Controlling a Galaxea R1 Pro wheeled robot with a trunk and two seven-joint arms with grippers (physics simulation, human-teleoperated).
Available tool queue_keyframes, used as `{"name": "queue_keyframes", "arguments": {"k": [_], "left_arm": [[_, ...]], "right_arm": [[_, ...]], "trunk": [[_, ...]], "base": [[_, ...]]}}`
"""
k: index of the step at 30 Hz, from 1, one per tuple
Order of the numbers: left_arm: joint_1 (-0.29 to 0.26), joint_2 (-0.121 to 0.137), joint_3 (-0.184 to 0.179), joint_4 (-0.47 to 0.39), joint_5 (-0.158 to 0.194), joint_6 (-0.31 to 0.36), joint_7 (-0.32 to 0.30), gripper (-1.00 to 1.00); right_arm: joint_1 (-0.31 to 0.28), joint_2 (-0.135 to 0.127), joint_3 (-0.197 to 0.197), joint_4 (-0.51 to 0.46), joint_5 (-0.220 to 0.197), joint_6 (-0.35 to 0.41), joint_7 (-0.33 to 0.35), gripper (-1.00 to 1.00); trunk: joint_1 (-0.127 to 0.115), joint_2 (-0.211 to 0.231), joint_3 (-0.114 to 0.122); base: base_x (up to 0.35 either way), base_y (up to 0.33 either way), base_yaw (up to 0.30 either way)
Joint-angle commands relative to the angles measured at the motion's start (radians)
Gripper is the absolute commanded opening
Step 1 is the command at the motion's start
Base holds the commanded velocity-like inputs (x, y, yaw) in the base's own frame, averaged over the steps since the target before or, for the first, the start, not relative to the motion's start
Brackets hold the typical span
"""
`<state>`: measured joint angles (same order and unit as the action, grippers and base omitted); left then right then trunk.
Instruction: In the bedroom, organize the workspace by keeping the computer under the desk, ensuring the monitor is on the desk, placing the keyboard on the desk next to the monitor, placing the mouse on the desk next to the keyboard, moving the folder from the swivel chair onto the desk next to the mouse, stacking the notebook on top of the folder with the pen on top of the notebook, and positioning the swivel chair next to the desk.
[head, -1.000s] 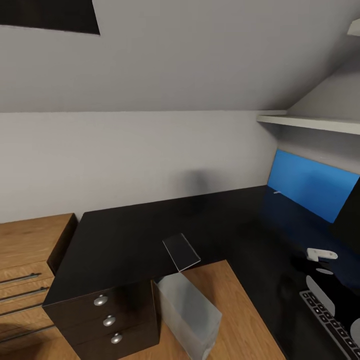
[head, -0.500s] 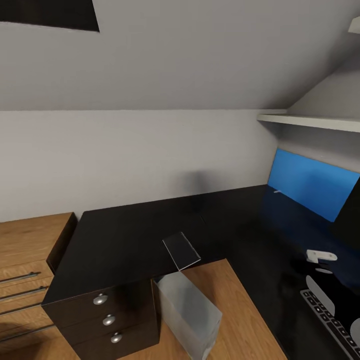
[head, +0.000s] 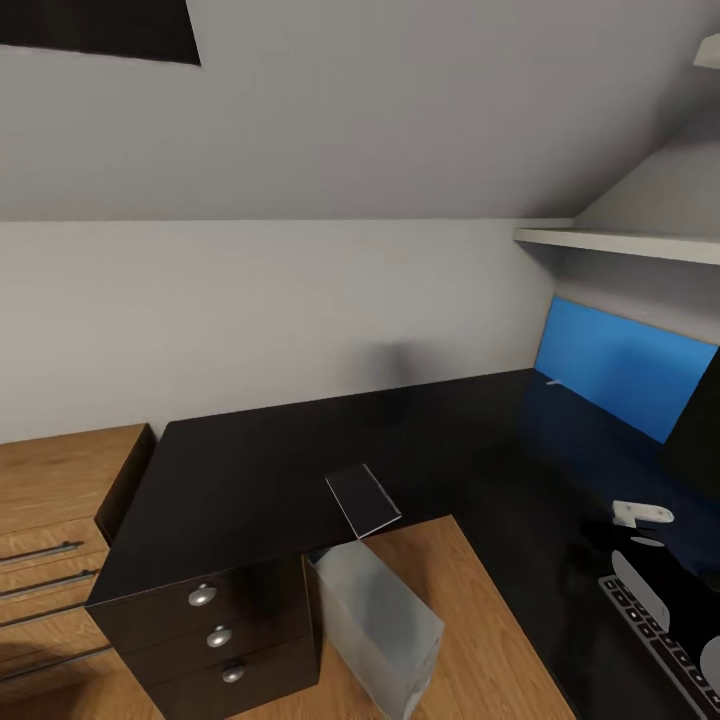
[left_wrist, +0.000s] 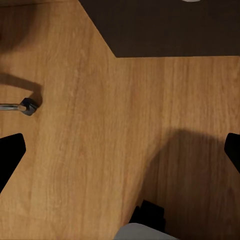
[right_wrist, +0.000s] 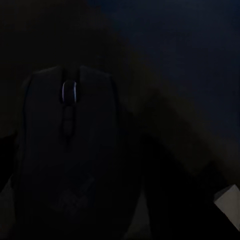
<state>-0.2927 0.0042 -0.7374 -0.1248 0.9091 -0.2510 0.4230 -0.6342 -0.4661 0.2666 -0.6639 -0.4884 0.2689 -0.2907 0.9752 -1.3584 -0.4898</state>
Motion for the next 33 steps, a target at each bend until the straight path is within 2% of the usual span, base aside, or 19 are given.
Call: {"name": "queue_keyframes", "arguments": {"k": [1, 4, 5, 26, 33], "left_arm": [[0.0, 0.0, -0.009, -0.002, 0.008, -0.002, 0.005, 1.0], [-0.001, 0.0, -0.008, -0.002, 0.009, -0.002, 0.005, 1.0], [0.0, 0.0, -0.008, -0.001, 0.009, -0.002, 0.005, 1.0], [0.0, 0.0, -0.008, -0.001, 0.008, -0.002, 0.005, 1.0], [-0.001, 0.0, -0.009, 0.001, 0.008, -0.002, 0.005, 1.0]], "right_arm": [[-0.001, -0.002, 0.008, -0.002, -0.012, 0.002, -0.01, -1.0], [-0.001, -0.002, 0.008, -0.002, -0.012, 0.002, -0.011, -1.0], [-0.001, -0.002, 0.008, -0.002, -0.012, 0.002, -0.011, 1.0], [-0.001, -0.002, 0.008, -0.007, -0.012, -0.003, -0.01, 1.0], [-0.001, -0.004, 0.004, -0.104, -0.015, -0.005, -0.01, 1.0]], "trunk": [[0.0, -0.001, -0.001], [0.0, -0.001, -0.001], [0.0, -0.001, -0.001], [0.0, -0.001, -0.001], [0.0, -0.001, -0.001]], "base": [[0.0, 0.0, 0.0], [0.0, 0.0, 0.0], [0.0, 0.0, 0.0], [0.0, 0.0, 0.0], [0.0, 0.0, 0.0]]}}
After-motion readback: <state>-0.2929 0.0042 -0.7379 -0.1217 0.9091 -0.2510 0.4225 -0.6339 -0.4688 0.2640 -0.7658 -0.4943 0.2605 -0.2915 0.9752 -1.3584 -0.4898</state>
